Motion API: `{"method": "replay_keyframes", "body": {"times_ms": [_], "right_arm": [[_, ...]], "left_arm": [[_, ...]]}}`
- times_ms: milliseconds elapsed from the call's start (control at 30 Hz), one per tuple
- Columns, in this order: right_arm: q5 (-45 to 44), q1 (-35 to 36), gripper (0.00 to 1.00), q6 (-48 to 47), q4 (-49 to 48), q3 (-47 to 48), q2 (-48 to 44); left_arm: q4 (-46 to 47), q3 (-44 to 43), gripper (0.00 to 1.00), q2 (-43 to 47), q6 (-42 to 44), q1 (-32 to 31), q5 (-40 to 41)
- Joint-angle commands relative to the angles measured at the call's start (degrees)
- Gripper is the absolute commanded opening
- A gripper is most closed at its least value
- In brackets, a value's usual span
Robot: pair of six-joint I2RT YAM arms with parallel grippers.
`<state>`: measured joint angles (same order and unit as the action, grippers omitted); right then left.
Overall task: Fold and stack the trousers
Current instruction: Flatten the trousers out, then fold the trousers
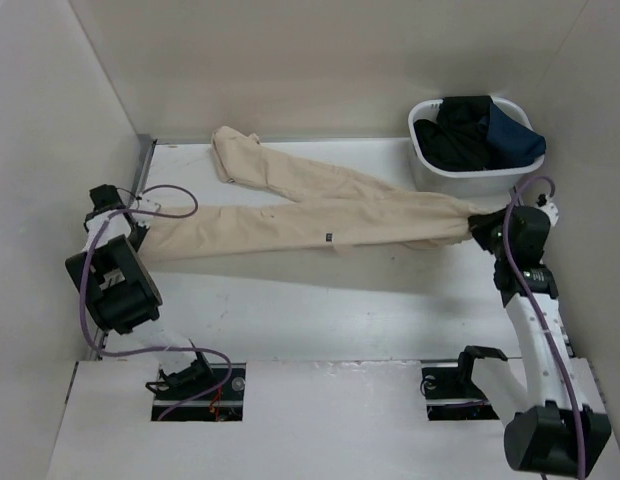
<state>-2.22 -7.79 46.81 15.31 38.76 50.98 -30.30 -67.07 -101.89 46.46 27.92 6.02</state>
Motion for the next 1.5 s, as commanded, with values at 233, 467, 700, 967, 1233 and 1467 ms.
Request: {"method": "replay_keyframes", "body": {"times_ms": [233,467,700,967,1233,1467], "right_arm": [[-1.56,-1.30,0.07,1.77,20.79,-6.40,-16.94],[-5.77,-4.64,0.92,17.61,33.64,-9.50,-27.86],[-17.63,-2.03,1.00,8.33,32.08,2.44,-22.79],[-14.75,10.11,1.00,-11.81,11.42,8.60,8.30],[-9.48,7.04,1.00,-22.98,5.00,16.07,33.38],[-7.71,5.90,0.90,-22.37,4.47,20.21,43.85]], "left_arm": [[-15.22,12.29,0.00,25.05,17.07,4.38,2.76],[-14.70,19.26,0.49,26.83,23.15,10.26,5.76],[-5.04,3.64,0.72,24.11,12.98,2.12,1.54],[-1.43,-24.56,0.74,-1.95,-9.69,-20.65,-5.83],[-0.29,-52.19,0.75,-27.74,-23.25,-29.01,-10.85],[3.58,-52.29,0.76,-33.90,-23.87,-30.86,-10.85]]}}
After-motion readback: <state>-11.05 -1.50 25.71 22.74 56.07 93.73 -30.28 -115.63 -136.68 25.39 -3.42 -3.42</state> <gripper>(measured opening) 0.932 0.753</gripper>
